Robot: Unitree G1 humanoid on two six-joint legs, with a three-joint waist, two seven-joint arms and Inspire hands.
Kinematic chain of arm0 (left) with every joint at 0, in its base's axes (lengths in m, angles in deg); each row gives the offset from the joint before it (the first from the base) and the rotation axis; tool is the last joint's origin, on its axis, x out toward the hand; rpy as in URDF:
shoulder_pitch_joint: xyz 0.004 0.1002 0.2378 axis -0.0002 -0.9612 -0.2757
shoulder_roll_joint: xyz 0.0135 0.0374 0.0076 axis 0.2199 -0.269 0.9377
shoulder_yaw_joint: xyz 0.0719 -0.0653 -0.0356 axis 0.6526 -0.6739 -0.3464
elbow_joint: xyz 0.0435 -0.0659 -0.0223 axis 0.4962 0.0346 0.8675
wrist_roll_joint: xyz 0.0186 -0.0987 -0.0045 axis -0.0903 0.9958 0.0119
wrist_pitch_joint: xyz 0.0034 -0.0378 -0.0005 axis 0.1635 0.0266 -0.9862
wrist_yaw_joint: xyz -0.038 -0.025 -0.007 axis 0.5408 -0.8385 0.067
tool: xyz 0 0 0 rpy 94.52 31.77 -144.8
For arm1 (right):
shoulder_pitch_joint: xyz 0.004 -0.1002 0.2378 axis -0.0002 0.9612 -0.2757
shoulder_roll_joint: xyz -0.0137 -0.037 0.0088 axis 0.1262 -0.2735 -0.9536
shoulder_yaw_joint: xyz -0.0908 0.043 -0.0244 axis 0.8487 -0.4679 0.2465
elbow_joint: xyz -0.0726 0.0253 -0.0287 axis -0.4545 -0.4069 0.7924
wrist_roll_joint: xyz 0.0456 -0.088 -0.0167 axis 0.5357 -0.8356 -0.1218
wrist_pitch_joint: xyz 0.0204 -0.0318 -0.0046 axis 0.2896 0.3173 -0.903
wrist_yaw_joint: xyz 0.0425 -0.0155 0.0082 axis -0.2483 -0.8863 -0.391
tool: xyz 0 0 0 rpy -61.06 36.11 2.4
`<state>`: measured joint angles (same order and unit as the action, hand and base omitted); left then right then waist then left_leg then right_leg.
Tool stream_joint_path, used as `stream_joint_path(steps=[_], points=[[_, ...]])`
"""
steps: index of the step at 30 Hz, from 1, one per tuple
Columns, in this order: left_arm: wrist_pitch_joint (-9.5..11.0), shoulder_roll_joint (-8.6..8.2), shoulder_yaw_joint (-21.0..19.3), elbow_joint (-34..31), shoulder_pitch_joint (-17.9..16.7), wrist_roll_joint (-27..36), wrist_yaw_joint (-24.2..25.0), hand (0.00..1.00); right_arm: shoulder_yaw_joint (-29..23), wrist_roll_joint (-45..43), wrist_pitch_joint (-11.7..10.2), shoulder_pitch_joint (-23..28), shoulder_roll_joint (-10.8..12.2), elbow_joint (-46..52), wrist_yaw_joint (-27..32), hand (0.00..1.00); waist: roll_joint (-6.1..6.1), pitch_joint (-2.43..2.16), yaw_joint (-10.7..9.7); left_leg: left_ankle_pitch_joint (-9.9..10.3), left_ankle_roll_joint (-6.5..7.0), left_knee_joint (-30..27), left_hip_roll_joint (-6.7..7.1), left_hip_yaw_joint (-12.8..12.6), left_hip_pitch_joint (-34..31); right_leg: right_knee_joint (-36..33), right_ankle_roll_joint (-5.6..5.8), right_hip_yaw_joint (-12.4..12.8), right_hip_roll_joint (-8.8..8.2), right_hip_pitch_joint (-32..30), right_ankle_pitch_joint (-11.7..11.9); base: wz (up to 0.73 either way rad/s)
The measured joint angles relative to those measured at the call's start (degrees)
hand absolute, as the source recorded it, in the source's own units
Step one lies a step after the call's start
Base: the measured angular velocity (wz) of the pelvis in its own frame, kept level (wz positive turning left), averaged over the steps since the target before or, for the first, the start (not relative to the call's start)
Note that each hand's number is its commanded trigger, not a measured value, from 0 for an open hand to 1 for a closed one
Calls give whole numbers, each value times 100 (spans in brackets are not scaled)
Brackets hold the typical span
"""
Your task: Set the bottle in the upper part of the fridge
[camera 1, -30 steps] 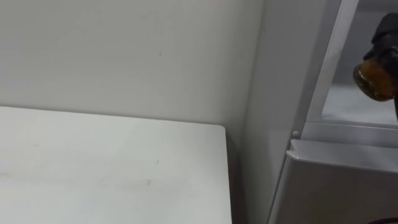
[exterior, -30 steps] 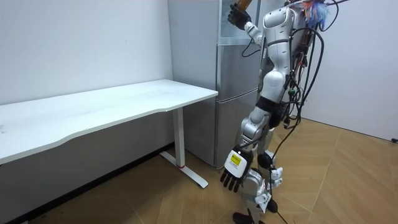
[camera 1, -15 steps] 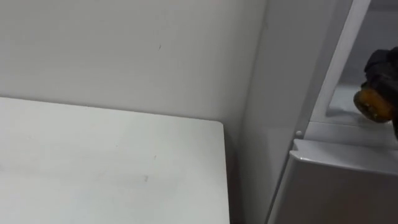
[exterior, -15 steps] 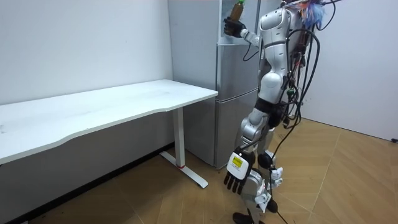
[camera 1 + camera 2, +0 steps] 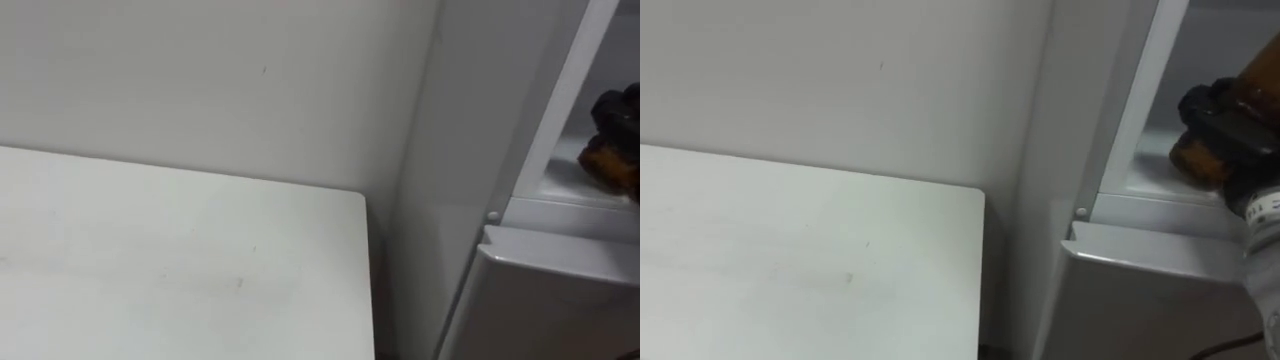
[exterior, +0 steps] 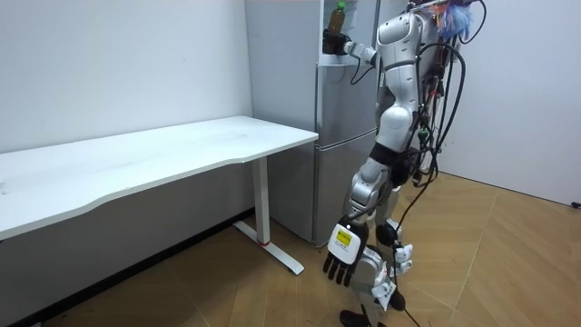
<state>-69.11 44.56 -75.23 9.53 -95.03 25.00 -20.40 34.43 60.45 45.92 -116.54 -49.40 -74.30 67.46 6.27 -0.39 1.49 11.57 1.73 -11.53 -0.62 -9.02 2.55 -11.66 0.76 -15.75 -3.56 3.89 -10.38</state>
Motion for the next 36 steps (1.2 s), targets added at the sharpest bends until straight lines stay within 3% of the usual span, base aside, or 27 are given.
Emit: stream_joint_path(steps=[3, 7, 11, 13, 20, 24, 28, 29, 30, 31, 36], points=[[-1, 1, -1, -41, -3, -5, -2, 0, 121, -28, 9, -12, -113, -92, 43, 100, 25, -6, 46, 0, 0, 7, -1, 0, -6, -10, 0, -17, -3, -4, 0, 0], [-63, 22, -4, -41, -20, -8, 3, 0, 529, -43, 104, -421, -288, -731, -85, 100, 79, -37, 64, 0, 0, 6, -2, -2, 2, -13, 0, -12, -2, -5, 0, 0], [-173, 23, -35, -90, -31, -10, 0, 0, 553, -153, 147, -609, -344, -1178, -182, 100, 110, -57, 148, 0, 0, -20, -1, 20, -10, -3, -1, -29, -2, 8, 1, 1], [-256, 21, -113, -169, -56, -14, 13, 0, 554, -386, 148, -632, -405, -1335, -373, 100, 111, -58, 188, 0, 0, -22, 4, 61, -9, 0, 0, -163, -19, 29, 1, 9], [-421, 18, -171, -345, -244, 7, -17, 0, 596, -867, 235, -726, -475, -1606, -685, 100, 91, -38, 221, 1, -2, -23, 6, 163, 37, 4, 0, -355, -25, 115, 1, 7], [-422, 17, -177, -339, -262, 15, -139, 0, 615, -963, 233, -727, -596, -1814, -858, 100, 136, -30, 352, 1, -3, -24, 9, 180, 41, 2, 0, -447, -34, 128, 1, 0], [-422, 29, -178, -342, -296, 136, -141, 0, 656, -1065, 217, -762, -620, -2014, -966, 100, 205, -5, 359, 14, -7, -23, 30, 329, 27, 12, 0, -494, -31, 187, 1, 7], [-422, 29, -178, -342, -298, 136, -139, 0, 659, -1065, 217, -784, -620, -2072, -987, 70, 219, 2, 359, 14, -8, -26, 31, 351, 27, 12, 0, -501, -29, 192, 1, 5], [-423, 30, -178, -339, -301, 136, -137, 0, 662, -1079, 213, -788, -621, -2152, -1007, 11, 238, 13, 358, 14, -9, -36, 31, 388, 15, 13, 0, -529, -25, 199, 1, 11], [-424, 29, -177, -332, -301, 143, -131, 0, 664, -1111, 204, -792, -626, -2234, -1026, 0, 263, 12, 365, 16, -12, -50, 32, 427, 11, 12, 0, -556, -23, 214, 1, 10], [-435, 53, -178, -267, -339, 141, -70, 0, 673, -1268, 131, -814, -692, -2568, -1172, 0, 260, 21, 525, 26, -24, -76, 21, 443, 86, 15, 0, -563, -10, 297, 1, 1]])
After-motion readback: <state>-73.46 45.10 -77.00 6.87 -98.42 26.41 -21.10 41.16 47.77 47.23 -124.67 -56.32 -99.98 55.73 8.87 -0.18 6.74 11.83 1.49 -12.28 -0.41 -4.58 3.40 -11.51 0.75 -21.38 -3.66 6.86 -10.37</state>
